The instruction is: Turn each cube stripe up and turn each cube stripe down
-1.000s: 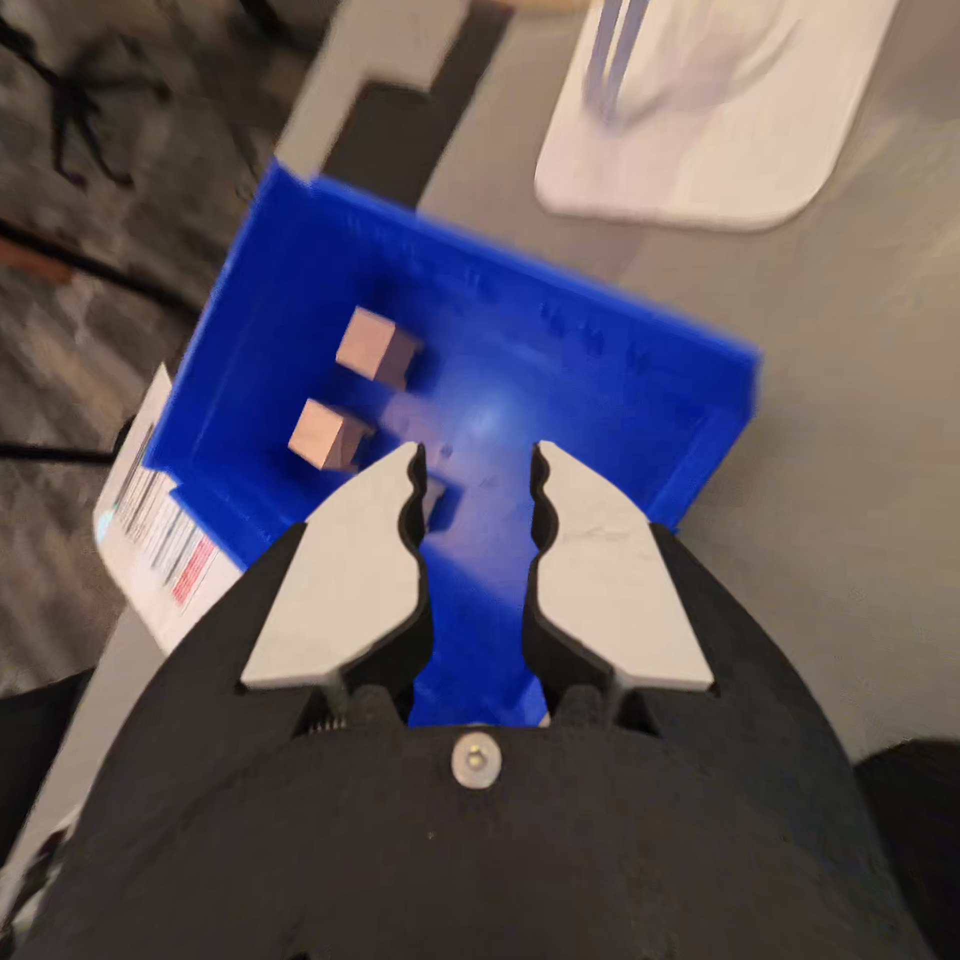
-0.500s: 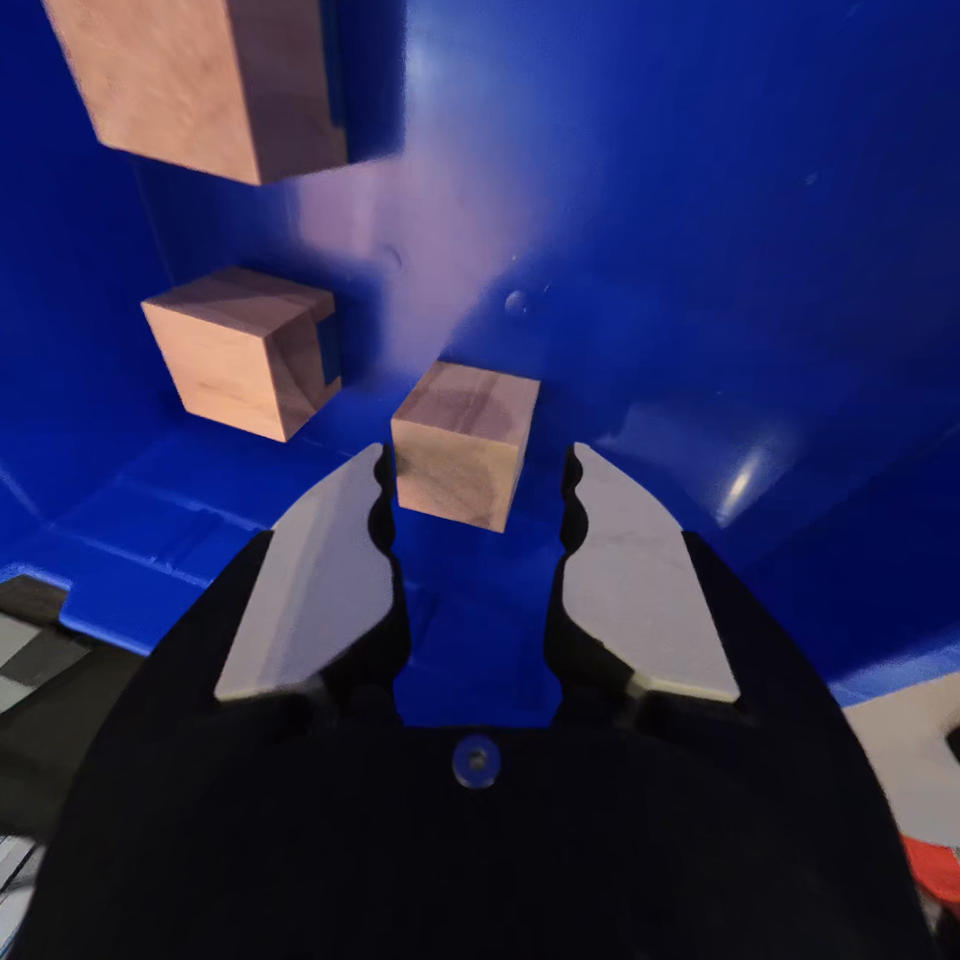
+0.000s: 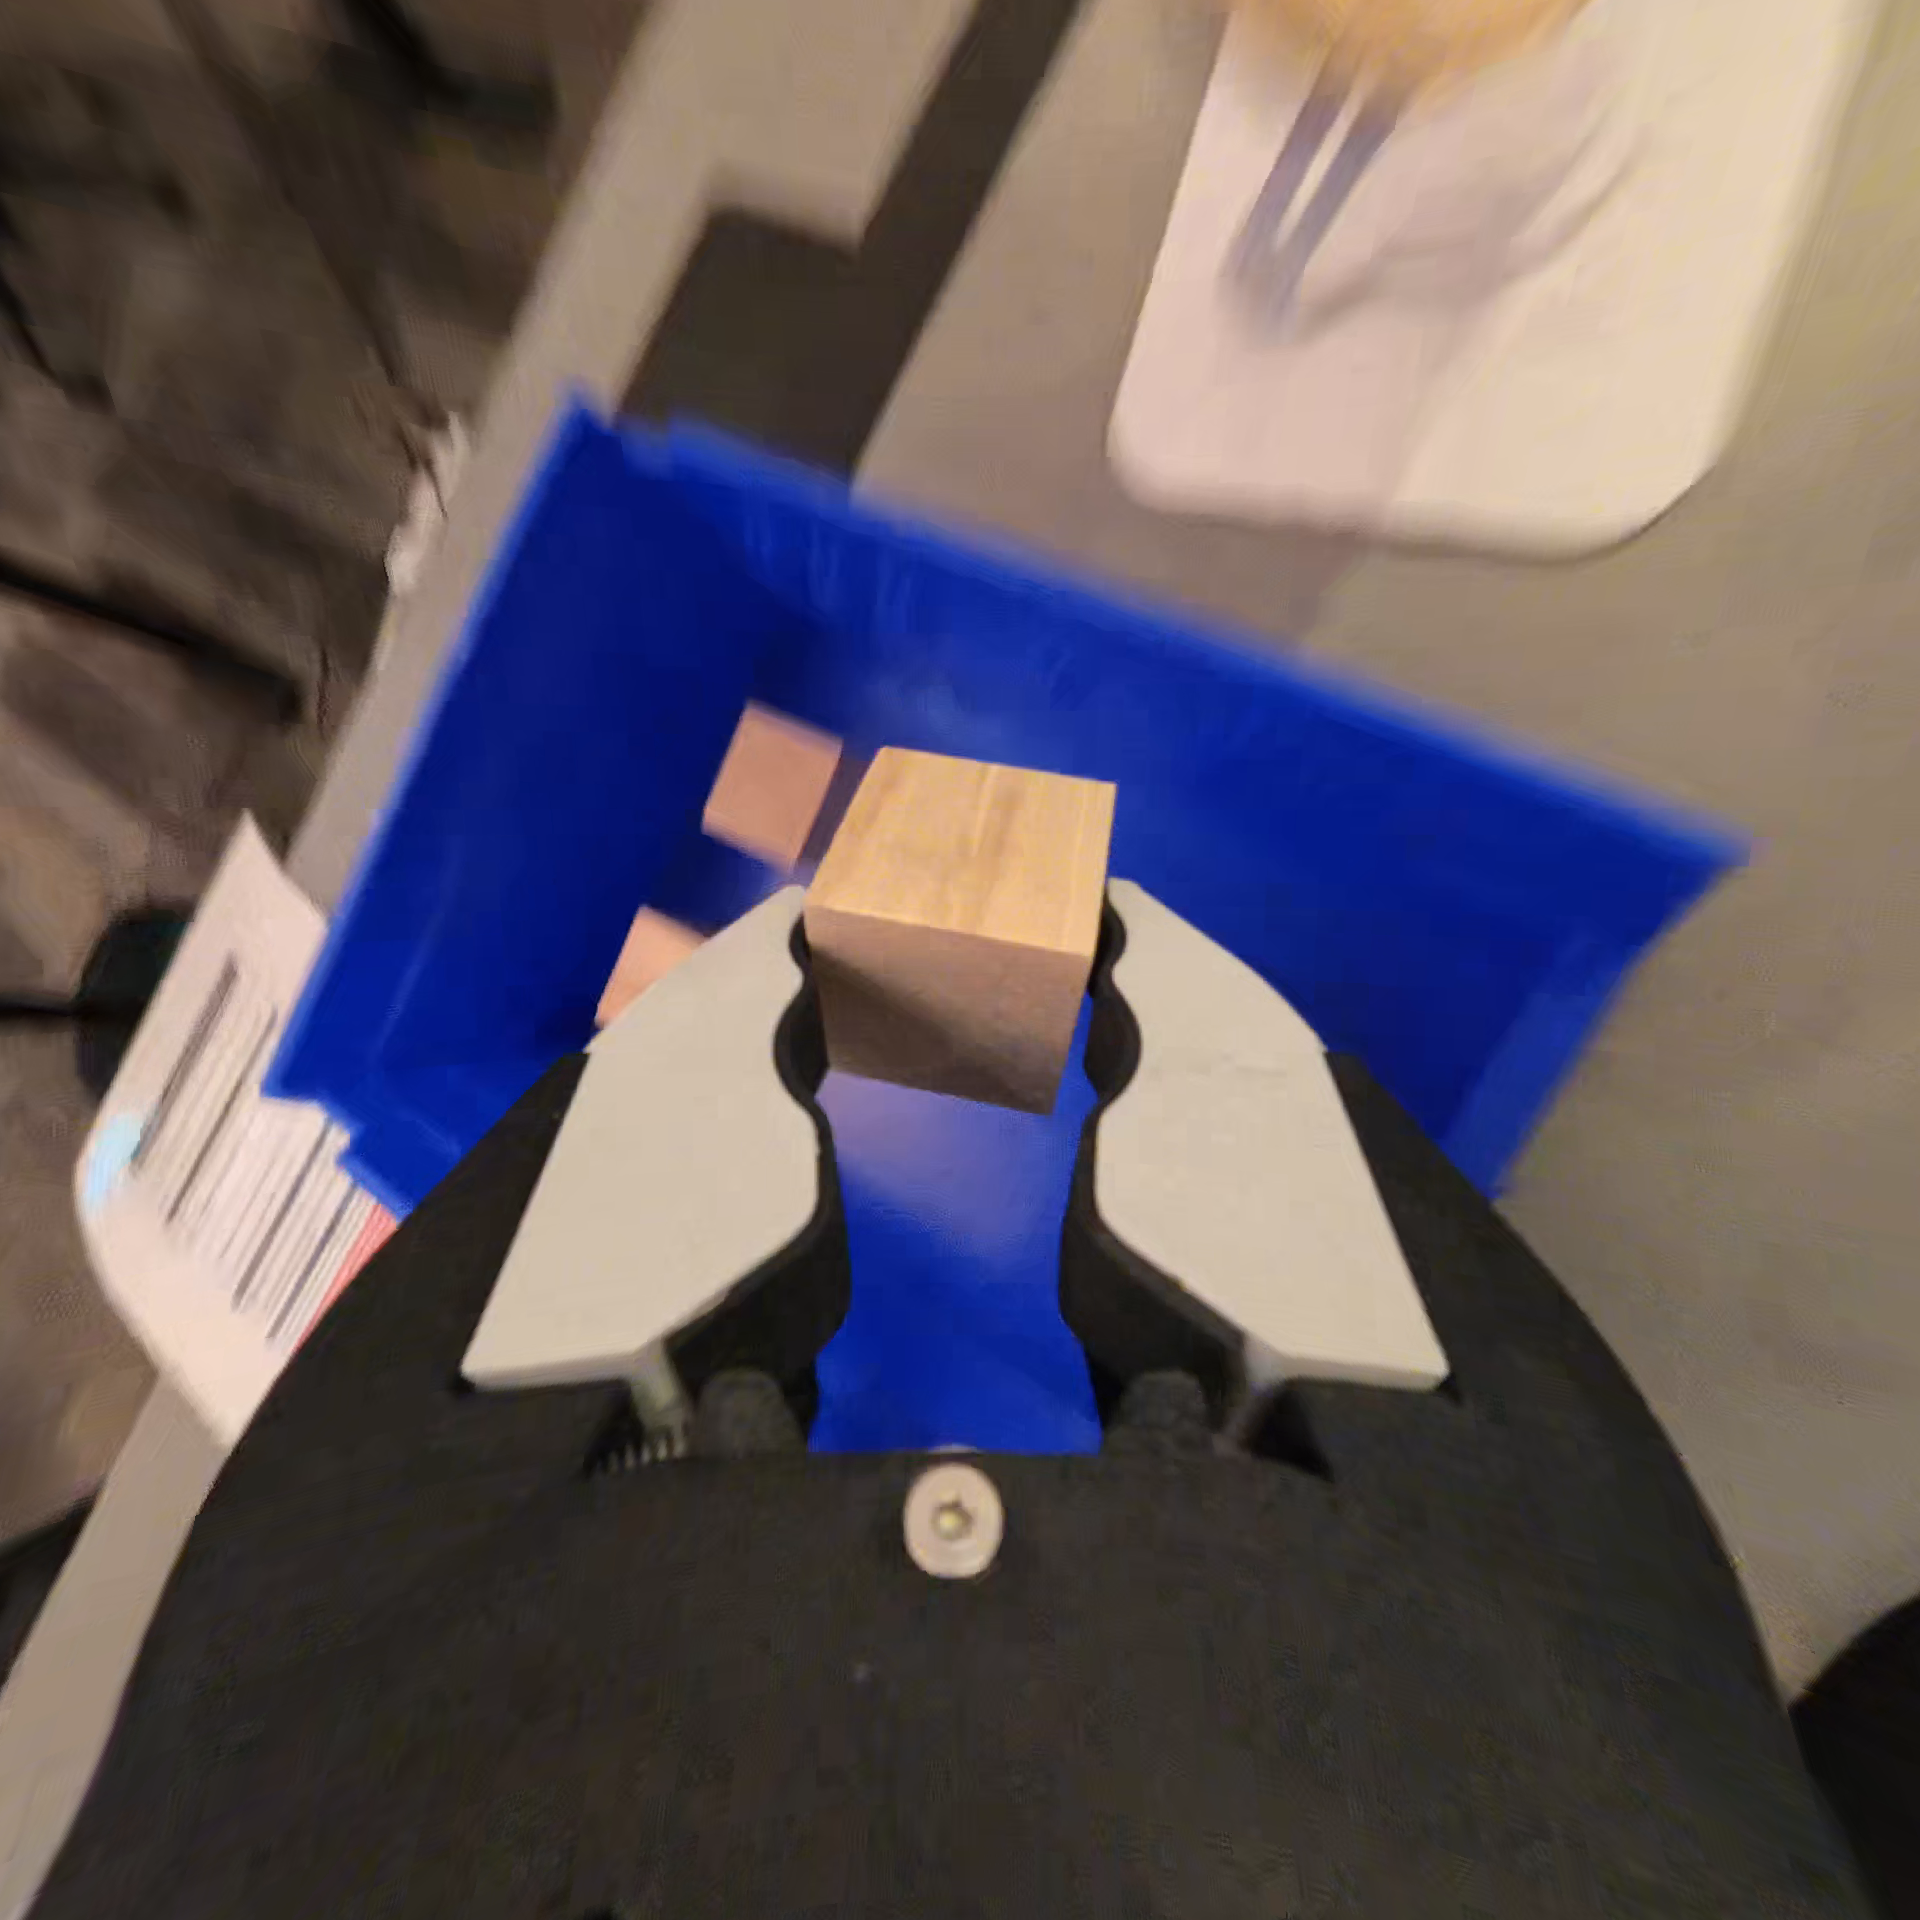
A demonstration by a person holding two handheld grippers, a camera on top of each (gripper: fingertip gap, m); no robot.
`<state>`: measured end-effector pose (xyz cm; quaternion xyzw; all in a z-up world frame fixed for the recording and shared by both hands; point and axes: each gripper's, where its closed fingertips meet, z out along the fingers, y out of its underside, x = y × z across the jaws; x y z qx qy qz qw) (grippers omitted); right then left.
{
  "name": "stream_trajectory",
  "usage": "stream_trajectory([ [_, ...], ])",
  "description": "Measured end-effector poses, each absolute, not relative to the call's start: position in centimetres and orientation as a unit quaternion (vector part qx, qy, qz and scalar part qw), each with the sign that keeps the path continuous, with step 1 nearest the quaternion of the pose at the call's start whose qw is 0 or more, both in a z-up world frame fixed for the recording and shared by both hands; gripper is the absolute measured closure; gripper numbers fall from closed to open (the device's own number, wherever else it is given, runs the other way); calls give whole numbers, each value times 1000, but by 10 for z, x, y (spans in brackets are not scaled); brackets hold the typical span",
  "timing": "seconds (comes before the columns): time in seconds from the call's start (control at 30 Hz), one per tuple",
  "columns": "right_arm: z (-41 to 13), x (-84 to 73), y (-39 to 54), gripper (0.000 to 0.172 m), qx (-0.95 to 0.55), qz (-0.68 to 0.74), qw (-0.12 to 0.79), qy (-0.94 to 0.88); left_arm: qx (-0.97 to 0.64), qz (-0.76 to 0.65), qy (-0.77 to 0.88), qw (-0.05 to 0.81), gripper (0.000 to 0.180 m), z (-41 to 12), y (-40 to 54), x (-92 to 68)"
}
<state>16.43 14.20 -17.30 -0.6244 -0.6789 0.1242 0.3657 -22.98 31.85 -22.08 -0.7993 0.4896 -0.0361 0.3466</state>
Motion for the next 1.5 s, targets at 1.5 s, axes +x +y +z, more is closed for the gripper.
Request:
stream_trajectory([
  [1.5, -158, 352, 315, 127, -906, 86, 266, -316, -562, -126, 514, 635, 180, -124, 152, -12],
])
